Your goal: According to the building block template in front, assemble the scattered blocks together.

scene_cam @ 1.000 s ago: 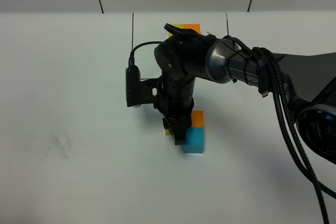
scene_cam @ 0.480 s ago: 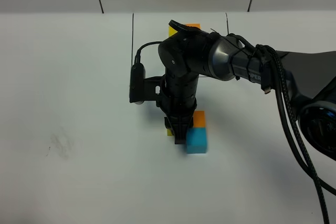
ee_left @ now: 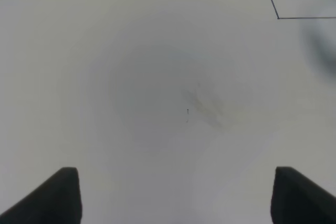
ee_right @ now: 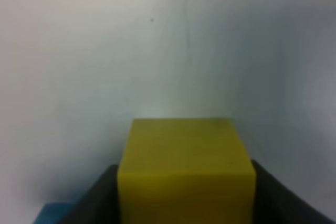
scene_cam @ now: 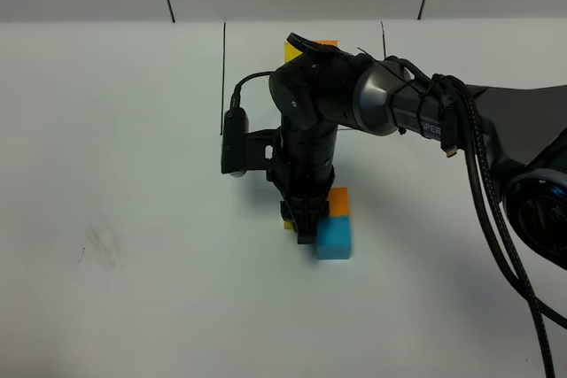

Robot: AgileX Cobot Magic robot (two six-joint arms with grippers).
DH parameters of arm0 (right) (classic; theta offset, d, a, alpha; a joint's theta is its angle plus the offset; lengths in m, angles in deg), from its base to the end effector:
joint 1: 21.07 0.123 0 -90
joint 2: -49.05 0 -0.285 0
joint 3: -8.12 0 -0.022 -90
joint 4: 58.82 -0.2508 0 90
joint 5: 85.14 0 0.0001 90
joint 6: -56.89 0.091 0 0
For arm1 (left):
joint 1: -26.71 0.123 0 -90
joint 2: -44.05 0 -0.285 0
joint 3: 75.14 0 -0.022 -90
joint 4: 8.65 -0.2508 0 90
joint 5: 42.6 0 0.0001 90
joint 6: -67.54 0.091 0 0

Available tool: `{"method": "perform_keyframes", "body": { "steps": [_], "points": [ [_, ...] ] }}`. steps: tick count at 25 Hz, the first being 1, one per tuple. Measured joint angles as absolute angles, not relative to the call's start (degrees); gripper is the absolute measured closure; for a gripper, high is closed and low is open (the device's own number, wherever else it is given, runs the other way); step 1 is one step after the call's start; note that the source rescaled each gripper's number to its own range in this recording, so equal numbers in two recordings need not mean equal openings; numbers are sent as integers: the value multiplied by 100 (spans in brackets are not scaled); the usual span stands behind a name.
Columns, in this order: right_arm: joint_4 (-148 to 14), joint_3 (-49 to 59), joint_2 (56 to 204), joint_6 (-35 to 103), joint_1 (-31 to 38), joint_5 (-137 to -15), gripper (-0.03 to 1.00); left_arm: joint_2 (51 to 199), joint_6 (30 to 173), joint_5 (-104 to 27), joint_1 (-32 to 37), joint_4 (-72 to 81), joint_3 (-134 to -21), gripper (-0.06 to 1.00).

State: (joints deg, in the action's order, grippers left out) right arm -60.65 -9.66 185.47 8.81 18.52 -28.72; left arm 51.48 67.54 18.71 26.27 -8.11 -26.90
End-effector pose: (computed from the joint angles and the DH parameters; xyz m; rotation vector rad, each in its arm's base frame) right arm 0.3413 0.2854 0.1279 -2.0965 2.2199 0.0319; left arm -0.0069 -0.0007 0.2781 0.0084 2.0417 -0.0161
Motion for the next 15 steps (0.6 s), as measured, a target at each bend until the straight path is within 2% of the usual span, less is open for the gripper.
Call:
{"method": "perform_keyframes", "body": {
  "steps": [3, 5, 9, 15],
  "points": [
    [-5946, -961, 18333, 971, 1858, -2947, 18, 5148, 6754, 1871, 2627, -811, -2690, 38],
    [-5706, -961, 18021, 1251, 1856, -2993, 4, 5148, 6754, 1871, 2627, -811, -2690, 38],
    [-5097, -961, 17317, 2357, 1462, -2857, -3, 5148, 6754, 1871, 2627, -811, -2690, 38],
    [-4449, -961, 16143, 3286, -104, -2027, -2, 5148, 6754, 1871, 2627, -811, -2690, 38]
  ]
}}
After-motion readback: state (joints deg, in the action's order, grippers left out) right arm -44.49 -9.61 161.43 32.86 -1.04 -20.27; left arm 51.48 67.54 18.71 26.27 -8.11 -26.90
